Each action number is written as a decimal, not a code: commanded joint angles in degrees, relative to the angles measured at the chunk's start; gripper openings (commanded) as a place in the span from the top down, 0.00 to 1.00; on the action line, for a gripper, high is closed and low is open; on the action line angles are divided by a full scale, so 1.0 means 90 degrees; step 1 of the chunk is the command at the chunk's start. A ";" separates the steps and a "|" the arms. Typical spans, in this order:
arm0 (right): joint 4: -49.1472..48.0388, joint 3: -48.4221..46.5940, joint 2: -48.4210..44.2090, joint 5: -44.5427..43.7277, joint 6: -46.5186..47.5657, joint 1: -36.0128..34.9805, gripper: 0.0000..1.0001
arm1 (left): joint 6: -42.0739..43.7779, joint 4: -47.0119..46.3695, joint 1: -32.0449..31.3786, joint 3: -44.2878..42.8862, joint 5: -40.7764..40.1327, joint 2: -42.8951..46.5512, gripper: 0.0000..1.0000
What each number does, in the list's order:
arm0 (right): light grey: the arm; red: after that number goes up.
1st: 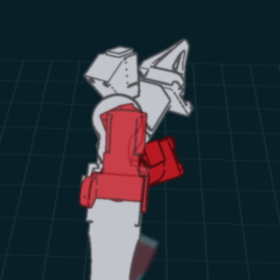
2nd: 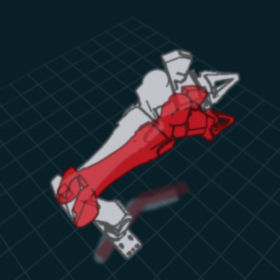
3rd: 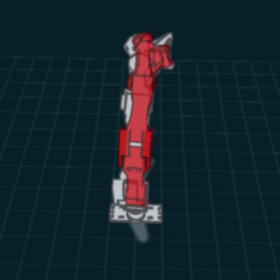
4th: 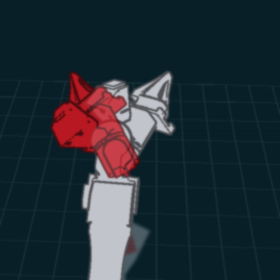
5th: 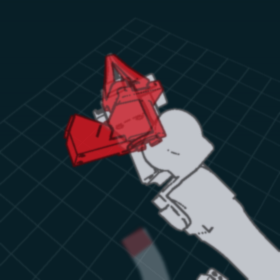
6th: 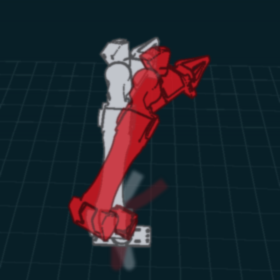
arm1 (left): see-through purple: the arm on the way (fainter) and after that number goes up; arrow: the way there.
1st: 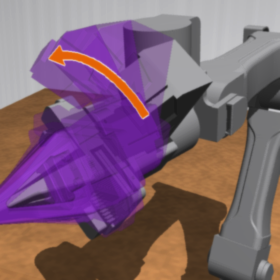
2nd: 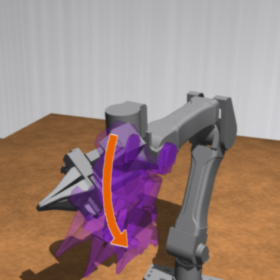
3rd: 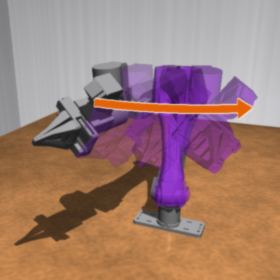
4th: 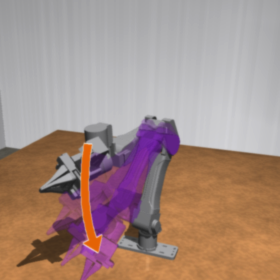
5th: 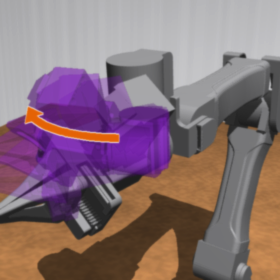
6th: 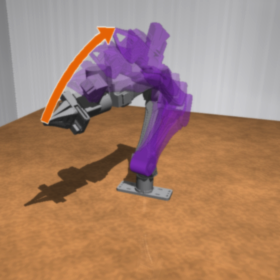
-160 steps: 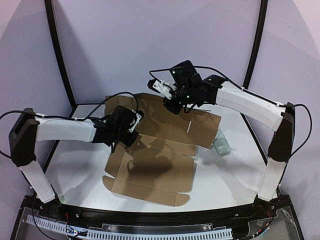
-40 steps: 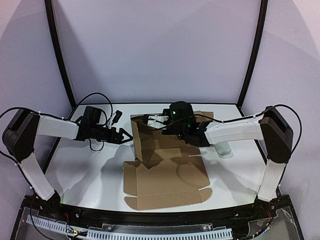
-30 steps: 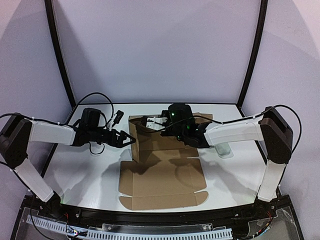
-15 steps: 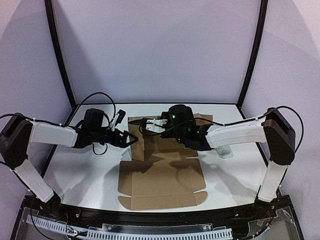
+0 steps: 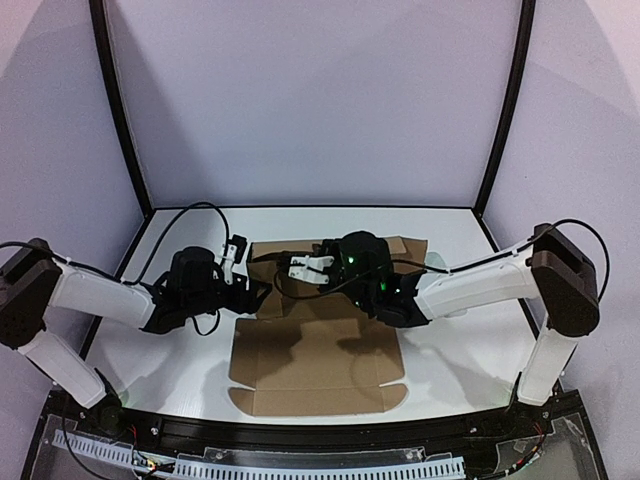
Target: Fold the paper box
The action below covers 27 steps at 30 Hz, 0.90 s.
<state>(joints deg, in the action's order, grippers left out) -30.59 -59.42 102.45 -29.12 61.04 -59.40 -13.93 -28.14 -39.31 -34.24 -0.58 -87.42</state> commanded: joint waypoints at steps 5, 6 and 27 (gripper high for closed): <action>0.0375 0.0359 -0.0218 -0.0252 -0.0668 -0.0500 1.00 | 0.0151 -0.0866 -0.0535 0.0212 -0.1622 -0.0151 0.30; 0.0437 0.0356 -0.0225 -0.0246 -0.0742 -0.0519 1.00 | 0.0097 -0.0989 -0.0559 0.0260 -0.1622 -0.0160 0.31; 0.1276 0.0436 -0.0443 -0.0218 -0.1481 -0.0769 1.00 | -0.0218 -0.1698 -0.0989 -0.0032 -0.4465 -0.0839 0.66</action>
<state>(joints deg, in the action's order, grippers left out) -25.71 -57.84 99.09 -34.17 50.92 -64.73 -14.28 -43.27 -49.21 -32.71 -30.26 -94.19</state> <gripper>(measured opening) 0.028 0.318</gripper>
